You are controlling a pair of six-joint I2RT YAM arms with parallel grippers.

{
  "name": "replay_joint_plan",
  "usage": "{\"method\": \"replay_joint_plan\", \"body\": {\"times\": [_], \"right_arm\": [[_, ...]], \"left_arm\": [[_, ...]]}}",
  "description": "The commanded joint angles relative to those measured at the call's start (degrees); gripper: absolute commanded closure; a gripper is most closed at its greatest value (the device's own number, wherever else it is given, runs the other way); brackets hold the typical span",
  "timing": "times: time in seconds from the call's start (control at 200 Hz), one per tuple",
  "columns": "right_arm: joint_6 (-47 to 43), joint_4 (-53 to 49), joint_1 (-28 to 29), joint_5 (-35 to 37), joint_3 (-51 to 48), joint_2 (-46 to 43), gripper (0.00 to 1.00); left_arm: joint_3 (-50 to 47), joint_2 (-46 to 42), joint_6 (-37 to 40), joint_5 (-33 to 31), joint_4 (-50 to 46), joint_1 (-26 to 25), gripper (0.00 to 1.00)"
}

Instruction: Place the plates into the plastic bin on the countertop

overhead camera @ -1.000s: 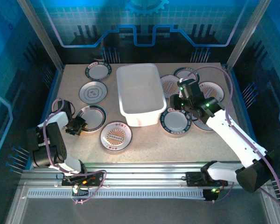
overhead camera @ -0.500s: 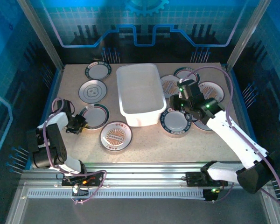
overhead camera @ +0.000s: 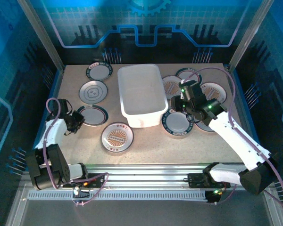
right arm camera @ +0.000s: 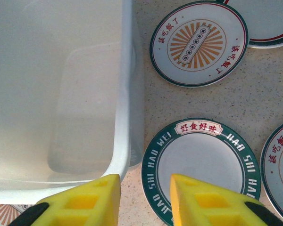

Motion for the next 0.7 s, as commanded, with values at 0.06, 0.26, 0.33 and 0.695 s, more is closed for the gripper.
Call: {"method": "replay_joint_plan", "body": {"times": [0.06, 0.26, 0.33, 0.695], "right_arm": [[0.35, -1.06, 0.87, -2.99, 3.58, 0.26, 0.65], [0.21, -0.71, 0.93, -8.09, 5.57, 1.62, 0.63], [0.41, -0.34, 1.01, -10.56, 6.05, 2.47, 0.62], [1.13, -0.38, 2.28, -17.98, 11.82, 6.32, 0.59]], "left_arm": [[0.62, -4.8, -0.06, 0.83, -3.41, 0.03, 1.0], [2.25, -12.74, 1.59, 2.79, -4.78, 0.05, 1.0], [3.54, -14.56, 2.75, 3.28, -5.83, 0.03, 1.0], [11.46, -20.84, 4.21, 10.88, -5.45, 0.03, 1.0]]}}
